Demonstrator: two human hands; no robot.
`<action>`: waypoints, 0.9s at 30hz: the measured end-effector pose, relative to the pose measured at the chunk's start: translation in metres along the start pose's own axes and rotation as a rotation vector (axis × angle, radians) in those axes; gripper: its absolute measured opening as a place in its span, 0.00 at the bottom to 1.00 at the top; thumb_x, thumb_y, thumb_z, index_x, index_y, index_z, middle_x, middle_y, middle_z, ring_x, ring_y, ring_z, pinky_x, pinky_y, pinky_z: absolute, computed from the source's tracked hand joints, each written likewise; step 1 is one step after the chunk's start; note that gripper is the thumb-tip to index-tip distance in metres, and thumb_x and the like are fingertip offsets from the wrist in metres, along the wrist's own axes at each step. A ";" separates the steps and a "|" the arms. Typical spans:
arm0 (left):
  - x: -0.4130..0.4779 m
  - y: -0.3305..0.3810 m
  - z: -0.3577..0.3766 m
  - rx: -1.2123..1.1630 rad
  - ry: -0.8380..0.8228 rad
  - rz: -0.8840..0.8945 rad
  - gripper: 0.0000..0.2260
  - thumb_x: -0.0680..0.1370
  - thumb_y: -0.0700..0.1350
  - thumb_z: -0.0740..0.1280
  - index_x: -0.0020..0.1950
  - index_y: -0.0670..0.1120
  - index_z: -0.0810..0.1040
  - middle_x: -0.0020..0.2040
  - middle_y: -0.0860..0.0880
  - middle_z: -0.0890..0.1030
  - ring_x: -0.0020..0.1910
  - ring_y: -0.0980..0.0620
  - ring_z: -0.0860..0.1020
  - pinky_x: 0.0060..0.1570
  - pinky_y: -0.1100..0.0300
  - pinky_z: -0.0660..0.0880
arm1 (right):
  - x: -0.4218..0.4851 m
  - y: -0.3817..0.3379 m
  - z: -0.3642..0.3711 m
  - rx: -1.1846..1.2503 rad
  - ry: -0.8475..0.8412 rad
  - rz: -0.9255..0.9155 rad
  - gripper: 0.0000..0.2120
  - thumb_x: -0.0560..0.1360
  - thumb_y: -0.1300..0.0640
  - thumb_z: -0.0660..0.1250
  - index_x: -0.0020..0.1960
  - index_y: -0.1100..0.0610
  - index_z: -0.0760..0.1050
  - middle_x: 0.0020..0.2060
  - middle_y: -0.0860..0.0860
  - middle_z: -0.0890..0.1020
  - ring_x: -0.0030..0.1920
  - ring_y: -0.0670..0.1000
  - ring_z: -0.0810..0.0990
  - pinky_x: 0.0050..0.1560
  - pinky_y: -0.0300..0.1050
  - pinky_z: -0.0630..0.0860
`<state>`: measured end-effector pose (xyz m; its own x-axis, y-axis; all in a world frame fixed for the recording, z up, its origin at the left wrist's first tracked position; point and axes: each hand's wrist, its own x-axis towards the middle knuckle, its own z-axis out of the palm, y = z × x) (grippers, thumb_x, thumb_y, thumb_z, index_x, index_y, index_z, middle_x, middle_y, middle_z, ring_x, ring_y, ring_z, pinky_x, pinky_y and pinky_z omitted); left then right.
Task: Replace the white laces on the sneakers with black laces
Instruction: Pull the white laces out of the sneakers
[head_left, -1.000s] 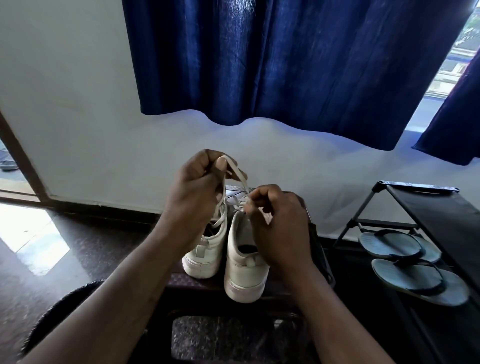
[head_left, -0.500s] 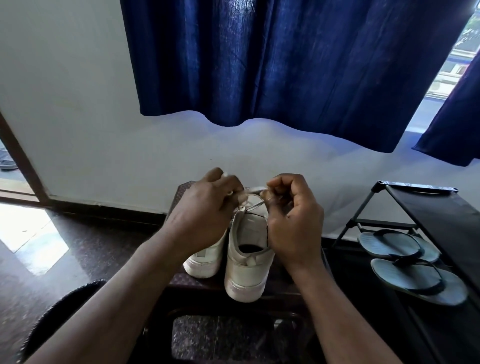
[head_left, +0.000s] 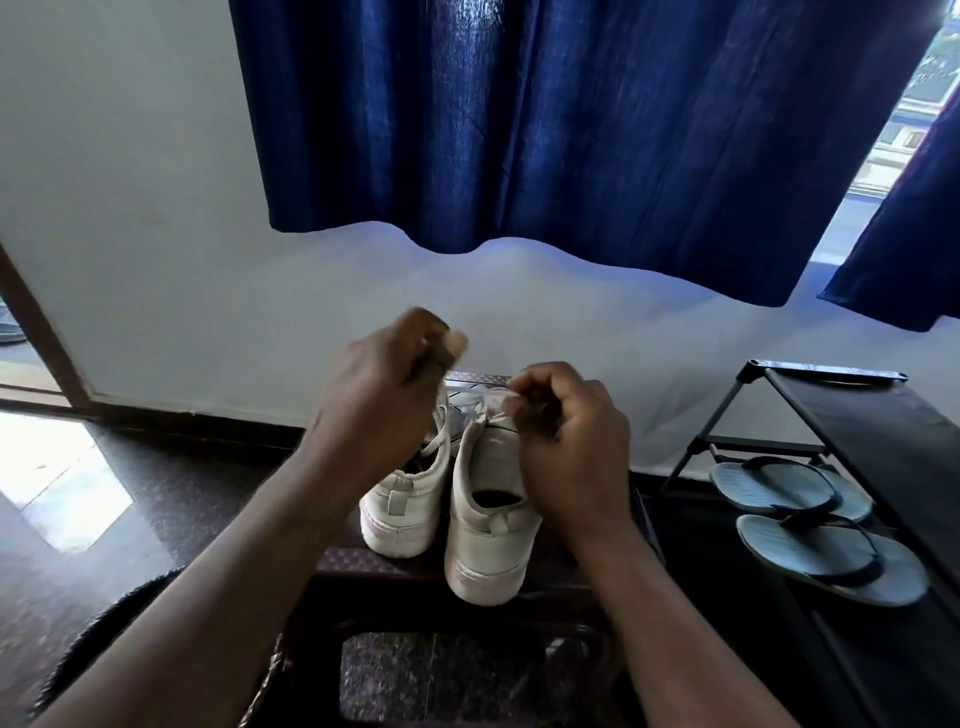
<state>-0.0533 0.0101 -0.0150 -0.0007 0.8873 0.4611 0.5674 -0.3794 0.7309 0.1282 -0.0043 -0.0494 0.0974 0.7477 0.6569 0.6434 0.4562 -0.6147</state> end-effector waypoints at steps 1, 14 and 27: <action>-0.002 -0.003 0.000 0.162 -0.085 0.037 0.11 0.82 0.58 0.64 0.48 0.53 0.79 0.37 0.53 0.77 0.33 0.59 0.74 0.32 0.62 0.66 | 0.001 -0.002 -0.003 0.040 0.050 -0.013 0.07 0.75 0.57 0.73 0.52 0.48 0.81 0.42 0.34 0.79 0.47 0.45 0.81 0.49 0.53 0.80; -0.002 0.021 -0.002 -0.835 0.019 -0.142 0.14 0.85 0.55 0.58 0.45 0.48 0.70 0.37 0.50 0.79 0.32 0.53 0.68 0.27 0.58 0.61 | -0.006 0.006 0.009 -0.058 -0.232 0.091 0.12 0.76 0.51 0.70 0.58 0.40 0.78 0.41 0.34 0.80 0.52 0.44 0.78 0.56 0.58 0.78; -0.001 0.028 0.010 -0.930 0.142 -0.110 0.09 0.87 0.50 0.59 0.52 0.46 0.71 0.32 0.54 0.67 0.28 0.54 0.64 0.29 0.57 0.64 | -0.011 0.004 0.018 -0.112 -0.127 0.056 0.04 0.78 0.52 0.66 0.48 0.42 0.75 0.49 0.38 0.78 0.56 0.50 0.75 0.56 0.61 0.74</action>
<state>-0.0296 0.0012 0.0002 -0.1504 0.9137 0.3776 -0.3256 -0.4065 0.8537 0.1157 -0.0023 -0.0671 0.0437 0.8288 0.5579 0.7207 0.3605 -0.5921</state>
